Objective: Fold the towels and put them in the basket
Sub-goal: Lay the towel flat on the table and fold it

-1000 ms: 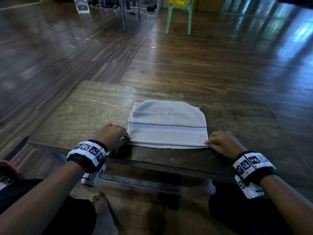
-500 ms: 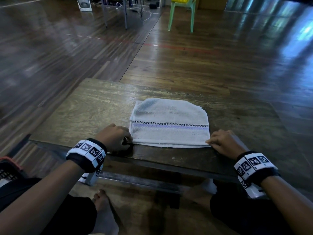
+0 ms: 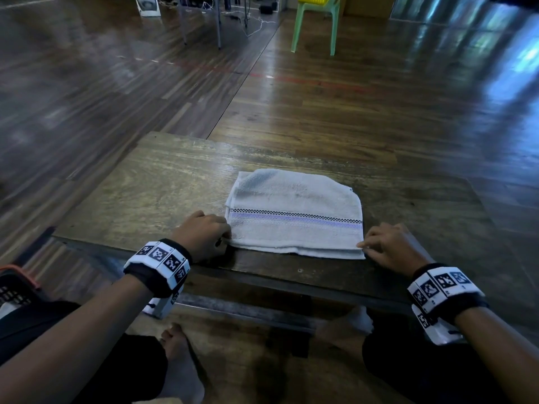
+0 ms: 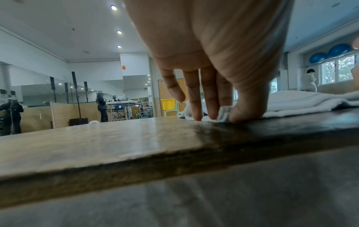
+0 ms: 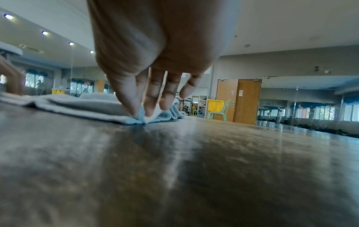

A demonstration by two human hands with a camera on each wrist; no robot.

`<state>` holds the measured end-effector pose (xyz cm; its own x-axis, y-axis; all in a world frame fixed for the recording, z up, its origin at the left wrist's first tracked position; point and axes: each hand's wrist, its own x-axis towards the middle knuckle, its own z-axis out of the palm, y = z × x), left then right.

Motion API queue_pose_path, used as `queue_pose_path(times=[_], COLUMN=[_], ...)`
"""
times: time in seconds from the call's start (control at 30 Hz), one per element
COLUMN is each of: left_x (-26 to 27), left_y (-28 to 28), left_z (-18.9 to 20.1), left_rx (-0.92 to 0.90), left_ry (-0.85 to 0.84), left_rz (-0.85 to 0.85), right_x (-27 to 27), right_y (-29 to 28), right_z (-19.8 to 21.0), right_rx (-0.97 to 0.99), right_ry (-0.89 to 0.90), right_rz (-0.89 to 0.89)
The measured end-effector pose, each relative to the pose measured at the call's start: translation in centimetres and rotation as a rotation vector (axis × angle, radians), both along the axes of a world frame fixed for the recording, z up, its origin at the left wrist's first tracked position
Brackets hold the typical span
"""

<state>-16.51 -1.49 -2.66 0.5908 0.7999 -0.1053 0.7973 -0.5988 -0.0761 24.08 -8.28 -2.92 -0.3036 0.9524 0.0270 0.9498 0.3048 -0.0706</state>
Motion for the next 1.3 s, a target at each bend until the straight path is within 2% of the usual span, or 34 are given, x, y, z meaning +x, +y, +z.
queue_pose_path(times=[0.17,0.33,0.6,0.77,0.83,1.1,1.3], left_x=[0.4,0.6,0.7,0.5,0.5,0.5,0.4], left_y=[-0.1,-0.2,0.1,0.2,0.2,0.6,0.6], left_z=[-0.2,-0.5,-0.7,-0.8,-0.7,-0.8,-0.9], left_rx=[0.031,0.036,0.033,0.042,0.038,0.037,0.050], left_ry=[0.055,0.011,-0.038,-0.066,-0.079,-0.104,-0.115], left_rz=[0.024,0.065,0.094,0.057,0.065,0.081,0.068], right_x=[-0.2,-0.7,-1.6,-1.7,-1.5,-1.6,-1.1], right_y=[-0.4,-0.1,0.3,0.4,0.6,1.2,1.3], right_z=[-0.3,0.5,1.0,1.0,0.8,0.5,0.3], right_rx=[-0.075,-0.184,-0.176,-0.158,-0.136,-0.059,-0.104], right_ry=[-0.023,-0.142,-0.138,-0.012,-0.016,-0.139,-0.162], right_rz=[0.019,0.001,-0.025,-0.129,-0.137,-0.028,0.031])
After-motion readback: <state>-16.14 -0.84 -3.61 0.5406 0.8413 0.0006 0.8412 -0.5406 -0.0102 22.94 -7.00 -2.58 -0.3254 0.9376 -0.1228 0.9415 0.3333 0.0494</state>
